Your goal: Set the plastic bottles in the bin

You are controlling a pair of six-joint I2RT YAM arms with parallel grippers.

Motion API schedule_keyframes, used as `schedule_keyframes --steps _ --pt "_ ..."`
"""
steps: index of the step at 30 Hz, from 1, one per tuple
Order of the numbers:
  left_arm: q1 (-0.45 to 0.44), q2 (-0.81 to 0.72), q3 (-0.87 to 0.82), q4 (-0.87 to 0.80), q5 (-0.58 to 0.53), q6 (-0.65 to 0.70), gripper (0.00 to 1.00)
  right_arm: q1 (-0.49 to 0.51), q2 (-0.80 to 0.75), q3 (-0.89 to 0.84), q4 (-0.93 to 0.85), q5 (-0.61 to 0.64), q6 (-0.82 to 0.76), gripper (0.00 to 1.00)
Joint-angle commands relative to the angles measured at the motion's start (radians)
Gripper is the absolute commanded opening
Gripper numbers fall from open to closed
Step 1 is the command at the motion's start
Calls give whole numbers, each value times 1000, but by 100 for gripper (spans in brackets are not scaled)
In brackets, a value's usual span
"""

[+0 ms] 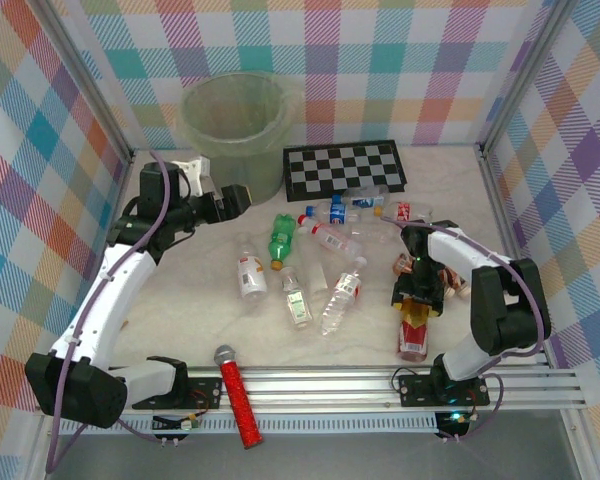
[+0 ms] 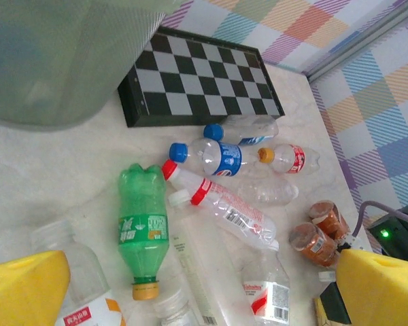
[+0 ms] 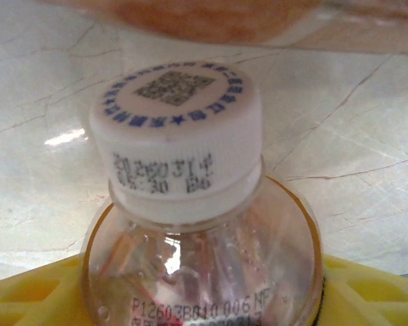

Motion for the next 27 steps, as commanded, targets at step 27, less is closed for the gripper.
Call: schedule_keyframes --steps 27 --pt "-419 85 -9 73 59 108 100 105 -255 294 576 -679 336 60"
